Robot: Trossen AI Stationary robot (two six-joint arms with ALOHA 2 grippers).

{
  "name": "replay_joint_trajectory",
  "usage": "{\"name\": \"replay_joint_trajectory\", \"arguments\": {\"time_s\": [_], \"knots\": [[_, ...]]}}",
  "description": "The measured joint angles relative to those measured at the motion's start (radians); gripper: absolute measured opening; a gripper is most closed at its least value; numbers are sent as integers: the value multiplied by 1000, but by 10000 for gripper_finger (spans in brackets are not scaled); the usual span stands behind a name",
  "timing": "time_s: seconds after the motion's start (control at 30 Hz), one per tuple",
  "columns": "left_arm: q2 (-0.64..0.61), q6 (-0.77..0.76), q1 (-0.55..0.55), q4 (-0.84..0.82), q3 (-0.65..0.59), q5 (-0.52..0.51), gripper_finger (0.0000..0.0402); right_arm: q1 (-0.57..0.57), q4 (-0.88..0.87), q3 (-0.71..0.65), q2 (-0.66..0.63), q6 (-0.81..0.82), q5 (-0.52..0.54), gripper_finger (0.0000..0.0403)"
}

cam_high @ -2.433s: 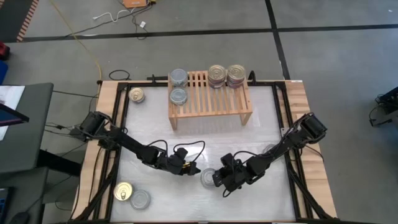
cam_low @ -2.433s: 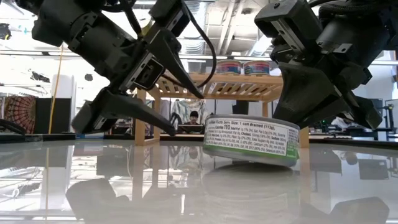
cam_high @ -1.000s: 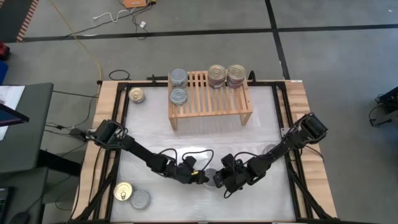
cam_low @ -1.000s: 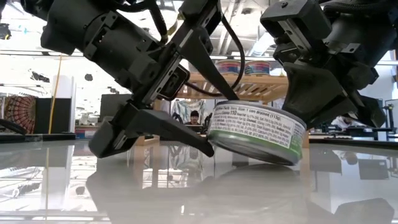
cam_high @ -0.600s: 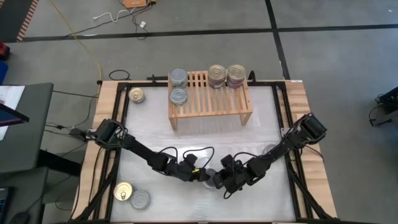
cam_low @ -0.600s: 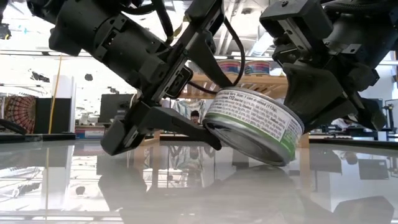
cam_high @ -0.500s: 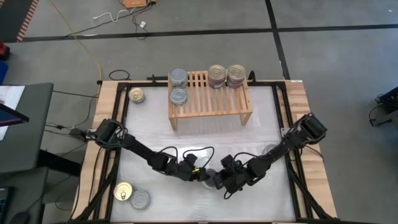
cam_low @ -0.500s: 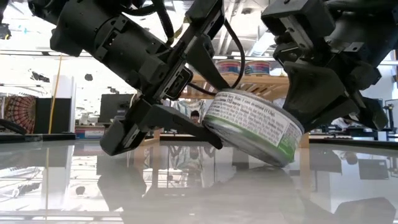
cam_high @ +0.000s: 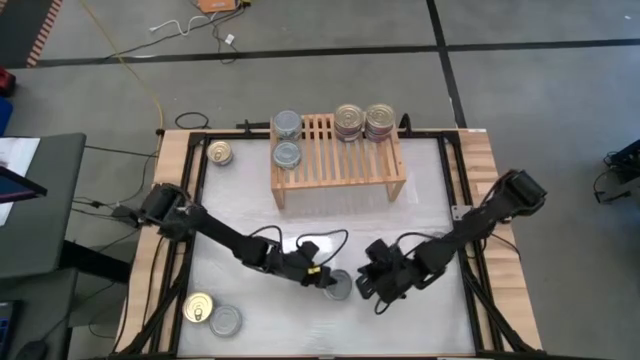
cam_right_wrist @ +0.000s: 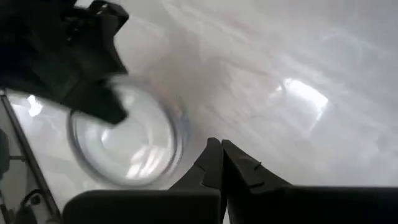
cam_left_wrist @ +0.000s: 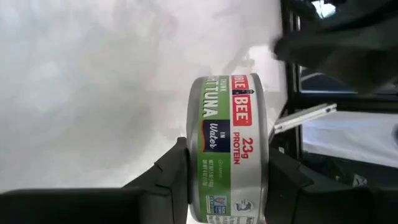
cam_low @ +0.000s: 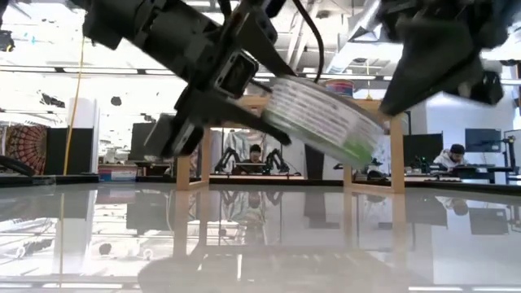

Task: Stack canned seafood by type on shelf
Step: Stack the green tuna can on top of the green tuna can on the shelf

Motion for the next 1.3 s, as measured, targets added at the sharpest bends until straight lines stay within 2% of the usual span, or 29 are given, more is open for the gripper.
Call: {"name": "replay_joint_trajectory", "arguments": {"time_s": [0.2, 0.33, 0.67, 0.83, 1.0, 1.2, 1.3], "knots": [[-140, 81, 52, -110, -14, -5, 136, 52, -155, 0, -146, 1, 56, 25], [-277, 115, 102, -169, -45, -21, 137, 85, -207, 2, -212, 3, 103, 25], [-627, 128, 308, -292, -50, -111, 138, 90, -244, 2, -240, -60, 133, 25], [-765, 189, 444, -365, -50, -117, 138, 64, -239, 2, -233, -77, 132, 25], [-842, 237, 601, -491, -50, 3, 139, 16, -221, 2, -232, -110, 131, 26], [-834, 295, 792, -559, -50, 256, 139, -59, -136, 2, -232, -160, 126, 26], [-824, 334, 856, -562, -50, 326, 139, -96, -85, 2, -232, -194, 122, 26]]}}
